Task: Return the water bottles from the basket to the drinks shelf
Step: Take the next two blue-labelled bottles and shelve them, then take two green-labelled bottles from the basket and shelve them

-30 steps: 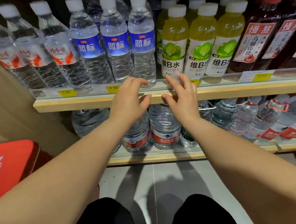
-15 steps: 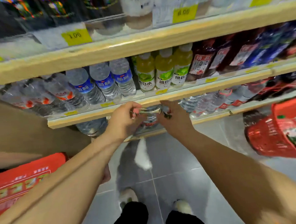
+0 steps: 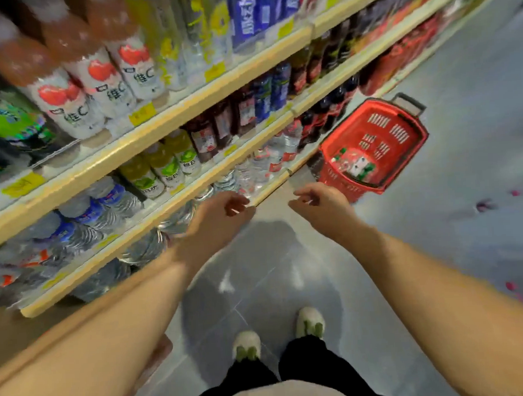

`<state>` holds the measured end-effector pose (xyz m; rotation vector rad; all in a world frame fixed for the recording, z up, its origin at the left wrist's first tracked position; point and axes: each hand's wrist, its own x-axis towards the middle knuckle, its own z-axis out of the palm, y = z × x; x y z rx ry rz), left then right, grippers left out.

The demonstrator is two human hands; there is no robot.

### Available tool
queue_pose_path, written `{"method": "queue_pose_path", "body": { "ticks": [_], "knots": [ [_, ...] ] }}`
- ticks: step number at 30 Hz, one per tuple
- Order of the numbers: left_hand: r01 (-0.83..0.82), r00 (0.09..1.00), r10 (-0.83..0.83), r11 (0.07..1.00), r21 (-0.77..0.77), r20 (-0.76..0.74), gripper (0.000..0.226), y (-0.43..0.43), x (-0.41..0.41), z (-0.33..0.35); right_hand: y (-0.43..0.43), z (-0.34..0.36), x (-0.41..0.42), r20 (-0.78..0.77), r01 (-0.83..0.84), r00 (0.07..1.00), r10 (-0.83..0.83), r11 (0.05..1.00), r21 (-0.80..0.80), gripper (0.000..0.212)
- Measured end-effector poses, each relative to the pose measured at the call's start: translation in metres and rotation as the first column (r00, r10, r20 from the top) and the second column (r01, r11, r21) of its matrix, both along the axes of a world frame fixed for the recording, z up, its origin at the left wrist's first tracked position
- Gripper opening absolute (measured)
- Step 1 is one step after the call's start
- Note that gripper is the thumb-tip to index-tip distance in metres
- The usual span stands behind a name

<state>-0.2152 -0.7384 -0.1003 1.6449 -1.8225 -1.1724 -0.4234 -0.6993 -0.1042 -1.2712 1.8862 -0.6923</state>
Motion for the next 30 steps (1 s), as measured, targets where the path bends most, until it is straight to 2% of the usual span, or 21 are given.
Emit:
{"method": "queue_pose_path", "body": {
  "ticks": [3,7,12,15,21,26,30],
  "knots": [
    [0.094,0.994,-0.094,0.995,-0.016,-0.055,0.012,-0.005,-0.057,0.013,0.019,0.019,-0.053,0.06,0.152,0.987,-0.151,0.988,-0.007,0.012],
    [0.24,0.966,-0.239,0.971,0.002,-0.101,0.013,-0.015,-0.147,0.02,0.034,0.036,-0.133,0.108,0.293,0.952,-0.287,0.955,-0.04,0.012],
    [0.255,0.955,-0.255,0.967,-0.021,-0.15,0.01,-0.027,-0.278,0.011,0.038,0.037,-0.257,0.081,0.364,0.929,-0.36,0.931,-0.04,0.006],
    [0.222,0.959,-0.222,0.975,-0.019,-0.178,0.009,-0.033,-0.347,0.009,0.034,0.038,-0.328,0.042,0.353,0.935,-0.352,0.935,-0.033,0.023],
    [0.204,0.968,-0.205,0.979,-0.021,-0.145,0.01,-0.067,-0.434,0.014,-0.014,0.048,-0.422,-0.035,0.251,0.967,-0.252,0.968,-0.021,0.019],
    [0.146,0.984,-0.141,0.988,0.041,-0.104,0.014,-0.143,-0.493,0.002,-0.096,0.044,-0.488,-0.033,0.207,0.978,-0.208,0.978,-0.027,0.021],
    [0.169,0.983,-0.163,0.983,0.074,-0.082,0.014,-0.213,-0.538,-0.004,-0.171,0.038,-0.537,-0.042,0.205,0.978,-0.204,0.979,0.011,0.022]
  ]
}}
